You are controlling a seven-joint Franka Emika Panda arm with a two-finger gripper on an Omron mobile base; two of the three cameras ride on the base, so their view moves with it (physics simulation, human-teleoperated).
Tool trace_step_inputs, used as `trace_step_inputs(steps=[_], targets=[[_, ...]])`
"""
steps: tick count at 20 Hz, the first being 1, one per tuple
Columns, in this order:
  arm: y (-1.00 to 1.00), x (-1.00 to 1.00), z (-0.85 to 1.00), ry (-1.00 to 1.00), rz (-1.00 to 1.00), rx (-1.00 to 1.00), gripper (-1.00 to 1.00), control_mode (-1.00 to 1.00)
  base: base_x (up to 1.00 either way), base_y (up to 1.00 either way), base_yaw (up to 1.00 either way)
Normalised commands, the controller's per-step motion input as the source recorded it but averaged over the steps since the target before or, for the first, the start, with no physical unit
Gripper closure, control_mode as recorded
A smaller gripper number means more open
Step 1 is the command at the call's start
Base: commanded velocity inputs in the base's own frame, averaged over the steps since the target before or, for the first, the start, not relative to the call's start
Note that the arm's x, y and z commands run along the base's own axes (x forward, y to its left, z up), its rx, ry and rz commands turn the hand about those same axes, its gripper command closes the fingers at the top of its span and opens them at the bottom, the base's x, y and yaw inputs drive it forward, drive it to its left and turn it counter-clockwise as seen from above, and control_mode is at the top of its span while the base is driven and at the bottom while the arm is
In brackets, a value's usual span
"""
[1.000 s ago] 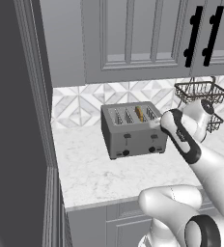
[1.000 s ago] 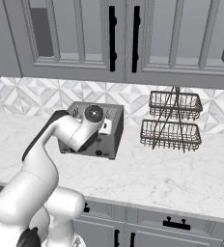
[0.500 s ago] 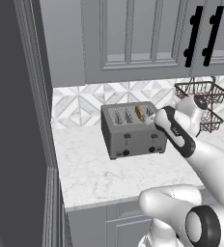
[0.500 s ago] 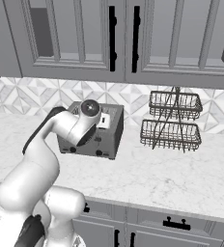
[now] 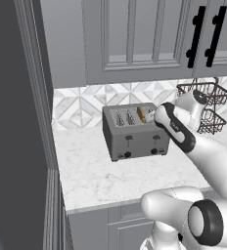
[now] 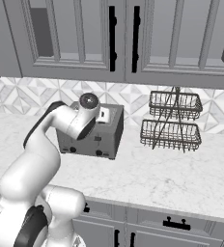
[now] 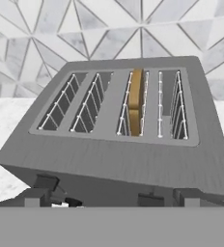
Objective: Start the toaster. Once the lever pops up, take the bread to the plate on the dining counter.
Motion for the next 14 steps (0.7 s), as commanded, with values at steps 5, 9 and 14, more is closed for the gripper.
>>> trace_step_inputs(steps=[5, 9, 14], targets=[[0.08, 0.14, 0.0, 0.0, 0.0, -0.01, -1.0, -1.0, 0.0, 0.0, 0.0], [0.02, 0.2, 0.0, 0.0, 0.0, 0.0, -1.0, -1.0, 0.0, 0.0, 0.0], [0.0, 0.16, 0.0, 0.0, -0.01, -0.02, -1.0, -1.0, 0.0, 0.0, 0.0]])
